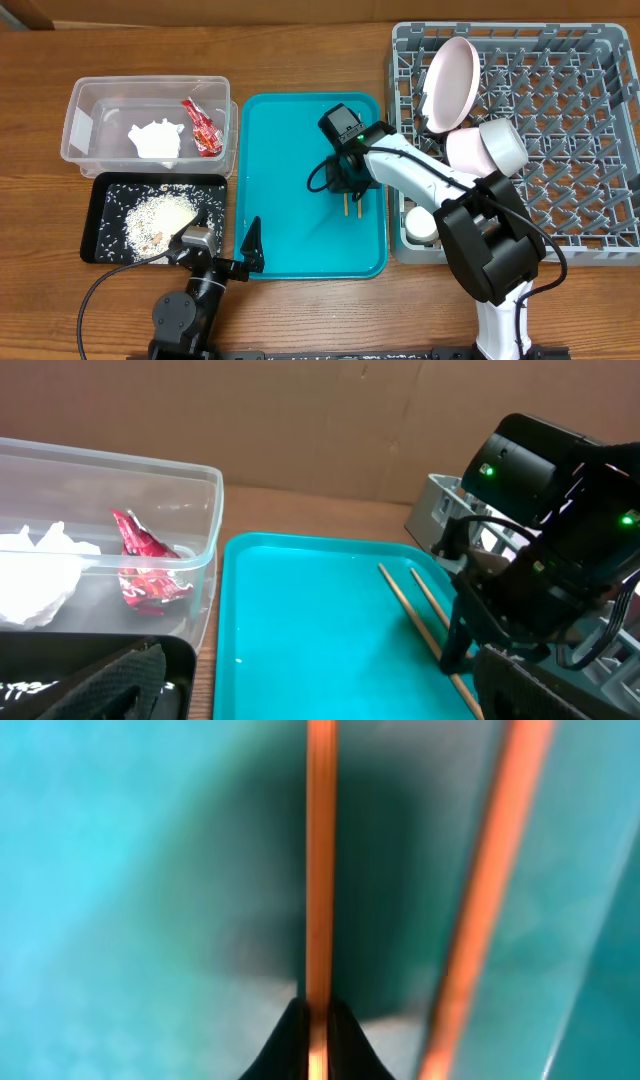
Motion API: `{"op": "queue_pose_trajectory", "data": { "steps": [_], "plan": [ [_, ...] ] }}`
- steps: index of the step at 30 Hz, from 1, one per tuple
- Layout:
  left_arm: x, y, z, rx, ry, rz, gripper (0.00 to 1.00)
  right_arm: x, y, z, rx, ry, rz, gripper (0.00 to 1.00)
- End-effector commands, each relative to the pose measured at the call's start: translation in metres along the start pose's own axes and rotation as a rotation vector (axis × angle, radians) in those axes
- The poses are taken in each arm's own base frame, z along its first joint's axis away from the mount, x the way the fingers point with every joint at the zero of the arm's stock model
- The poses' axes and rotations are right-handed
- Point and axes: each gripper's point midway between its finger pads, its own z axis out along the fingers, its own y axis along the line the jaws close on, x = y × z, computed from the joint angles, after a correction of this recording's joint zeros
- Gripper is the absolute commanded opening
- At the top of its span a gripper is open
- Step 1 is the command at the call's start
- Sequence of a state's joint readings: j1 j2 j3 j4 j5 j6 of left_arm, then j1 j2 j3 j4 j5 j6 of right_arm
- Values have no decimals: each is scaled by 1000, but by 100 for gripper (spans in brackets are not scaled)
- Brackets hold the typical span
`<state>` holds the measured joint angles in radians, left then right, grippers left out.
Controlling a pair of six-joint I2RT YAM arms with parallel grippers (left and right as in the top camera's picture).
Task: Sort waste into correct bins and load items into the dishwasher
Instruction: 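Pinch chopsticks with right gripper and lift them off tray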
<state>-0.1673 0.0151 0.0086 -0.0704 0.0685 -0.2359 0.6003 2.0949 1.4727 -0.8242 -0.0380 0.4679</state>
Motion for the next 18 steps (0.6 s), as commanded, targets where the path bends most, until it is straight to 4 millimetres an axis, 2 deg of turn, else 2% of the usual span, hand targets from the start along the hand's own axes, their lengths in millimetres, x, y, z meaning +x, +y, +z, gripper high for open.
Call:
{"op": "queue_pose_trajectory", "data": {
  "steps": [1,4,6,8,12,13,15,18],
  "plan": [
    [0,1,0,-3,-6,-11,100,15,16,0,-50,64,-19,4],
    [0,1,0,-3,-6,-11,100,8,24,-20,-67,37,-27,4],
    [0,1,0,-3,-6,-11,100,-8,32,-58,-105,-47,-57,4],
    [0,1,0,-3,-6,-11,100,-26,26,-94,-109,-146,-51,4],
    [0,1,0,-3,-6,-11,100,-57,-16,-156,-20,-345,7,4],
    [0,1,0,-3,-6,-11,100,-67,-43,-174,34,-396,8,4],
    [0,1,0,-3,-6,-11,100,-72,-68,-179,68,-394,4,4],
    [0,1,0,-3,-6,-11,100,-71,-101,-167,121,-340,6,4]
  ]
}}
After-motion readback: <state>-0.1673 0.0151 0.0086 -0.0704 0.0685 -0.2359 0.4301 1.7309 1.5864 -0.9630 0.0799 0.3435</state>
